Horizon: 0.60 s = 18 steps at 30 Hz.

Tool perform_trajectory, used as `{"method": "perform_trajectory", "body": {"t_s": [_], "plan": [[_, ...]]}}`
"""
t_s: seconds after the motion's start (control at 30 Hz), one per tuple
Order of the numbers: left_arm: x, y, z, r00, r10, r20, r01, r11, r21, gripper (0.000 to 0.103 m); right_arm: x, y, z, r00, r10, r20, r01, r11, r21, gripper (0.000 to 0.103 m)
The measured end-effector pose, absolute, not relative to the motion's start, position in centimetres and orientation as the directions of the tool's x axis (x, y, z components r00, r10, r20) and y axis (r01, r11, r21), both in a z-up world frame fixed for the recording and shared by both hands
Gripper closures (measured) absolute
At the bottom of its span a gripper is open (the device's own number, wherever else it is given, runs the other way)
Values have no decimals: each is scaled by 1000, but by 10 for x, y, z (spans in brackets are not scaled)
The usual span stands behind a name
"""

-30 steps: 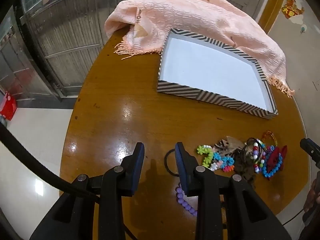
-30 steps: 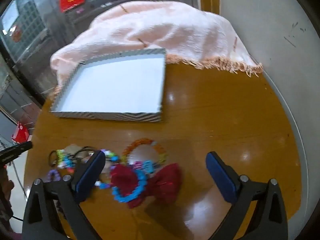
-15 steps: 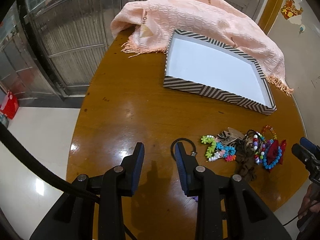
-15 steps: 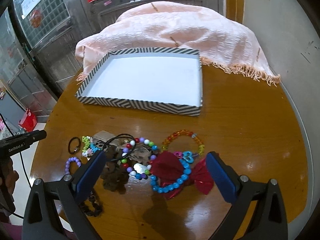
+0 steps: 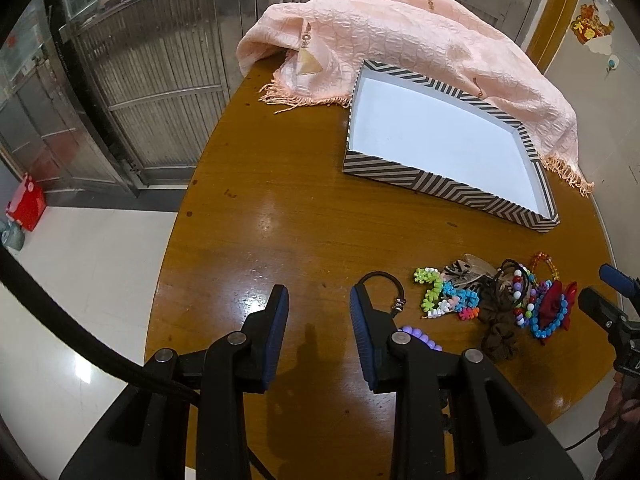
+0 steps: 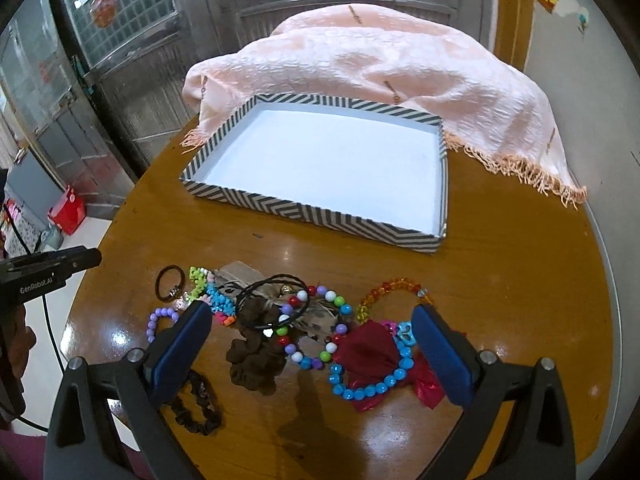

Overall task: Organize jewelry
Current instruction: 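Move both tools toward the black hair ties in the jewelry pile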

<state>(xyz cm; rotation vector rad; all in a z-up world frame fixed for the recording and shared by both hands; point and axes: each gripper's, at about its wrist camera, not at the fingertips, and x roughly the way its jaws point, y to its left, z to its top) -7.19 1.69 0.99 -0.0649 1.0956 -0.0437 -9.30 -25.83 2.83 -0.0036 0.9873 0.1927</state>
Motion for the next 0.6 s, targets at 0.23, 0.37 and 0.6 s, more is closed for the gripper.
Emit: {"method": "perform_trajectory", "body": {"t_s": [0.23, 0.37, 0.6], "plan": [[-71, 19, 11, 457, -54, -888, -3, 998, -63, 71, -91, -256, 32, 545, 163, -823, -177, 981, 78, 1], [-73, 26, 14, 460, -30, -887, -22, 999, -45, 71, -89, -252, 31, 551, 172, -816, -177, 980, 87, 1], [-72, 33, 12, 461, -16, -887, -46, 998, -42, 71, -86, -243, 29, 552, 162, -818, -201, 978, 59, 2]]}}
